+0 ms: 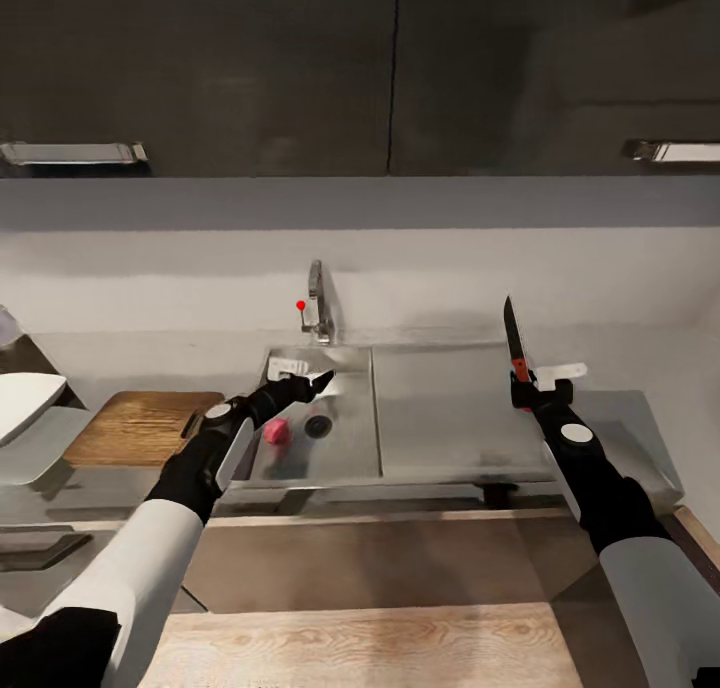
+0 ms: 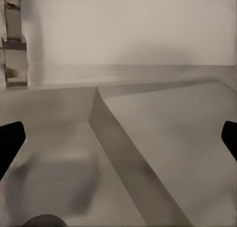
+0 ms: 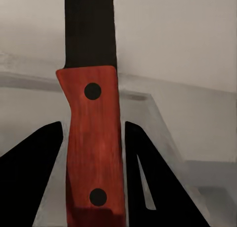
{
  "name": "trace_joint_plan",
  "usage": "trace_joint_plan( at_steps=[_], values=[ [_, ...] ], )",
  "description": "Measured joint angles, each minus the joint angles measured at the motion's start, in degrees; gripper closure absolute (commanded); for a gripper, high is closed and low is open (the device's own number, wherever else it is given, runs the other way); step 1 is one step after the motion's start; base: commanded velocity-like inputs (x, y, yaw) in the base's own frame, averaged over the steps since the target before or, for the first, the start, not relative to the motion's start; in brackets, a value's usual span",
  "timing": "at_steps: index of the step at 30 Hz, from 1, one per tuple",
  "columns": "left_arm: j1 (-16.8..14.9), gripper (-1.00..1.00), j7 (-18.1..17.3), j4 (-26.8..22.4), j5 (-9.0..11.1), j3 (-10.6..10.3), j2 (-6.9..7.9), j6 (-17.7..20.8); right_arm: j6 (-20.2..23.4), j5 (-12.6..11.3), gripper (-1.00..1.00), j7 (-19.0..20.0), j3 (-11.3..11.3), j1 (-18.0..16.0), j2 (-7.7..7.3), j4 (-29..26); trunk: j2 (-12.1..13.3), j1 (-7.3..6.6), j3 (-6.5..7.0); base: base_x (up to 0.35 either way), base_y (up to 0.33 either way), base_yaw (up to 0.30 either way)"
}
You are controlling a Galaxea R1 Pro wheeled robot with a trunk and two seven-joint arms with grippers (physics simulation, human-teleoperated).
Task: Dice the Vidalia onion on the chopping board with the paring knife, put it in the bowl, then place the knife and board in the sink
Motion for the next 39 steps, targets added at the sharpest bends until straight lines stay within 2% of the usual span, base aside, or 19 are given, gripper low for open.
trace_joint_plan(
  at_steps=[3,5,9,16,22,25,27,35,39],
  values=[
    [2.45,-1.00,0.00,-4.64,-0.04,0.04,0.13,1.08,-0.02,0.00,1.00,-0.03,0.00,0.00,0.00,-0.19,0.00,0.00,0.00,0.000,0.000,0.185],
    [3.86,-1.00,-0.03,-7.55,-0.07,0.07,0.71,4.21,-0.01,-0.01,1.00,-0.01,0.00,0.00,0.00,-0.55,0.00,0.00,-0.03,0.000,0.000,0.175],
    [4.42,-1.00,-0.08,-9.94,-0.06,0.10,1.46,8.97,-0.03,-0.06,1.00,0.02,0.00,0.00,0.09,-0.69,0.00,0.00,-0.14,0.000,0.000,0.171],
    [4.56,-1.00,-0.08,-12.86,0.00,0.03,1.66,14.83,0.02,-0.01,1.00,0.02,0.20,0.01,0.17,-0.81,0.00,0.00,-0.36,0.000,0.000,0.145],
    [4.58,-1.00,-0.04,-12.66,0.02,-0.01,1.67,15.71,0.00,0.00,1.00,0.00,0.24,0.01,0.17,-0.83,0.00,0.00,-0.41,0.000,0.000,0.027],
    [5.54,-1.00,0.78,-13.64,0.17,0.95,0.98,14.76,-0.53,0.28,1.00,-0.12,-0.36,0.97,-0.82,-1.27,0.00,0.00,-0.42,0.000,0.000,0.000],
    [6.19,-1.00,0.78,-14.28,0.18,1.05,0.89,14.94,-0.46,0.25,1.00,-0.08,-0.32,1.62,-0.92,-1.34,0.00,0.00,-0.42,0.000,0.000,0.000],
    [6.91,-1.00,0.84,-16.84,0.20,0.89,0.87,15.92,-0.09,0.36,1.00,-0.15,0.56,2.90,1.45,-3.88,0.00,0.00,-0.41,0.000,0.000,0.000],
    [6.93,-1.00,1.02,-18.12,0.21,0.64,0.61,16.51,0.97,0.37,1.00,-0.29,0.64,2.91,1.73,-5.16,0.00,0.00,-0.41,0.000,0.000,0.000]
  ],
)
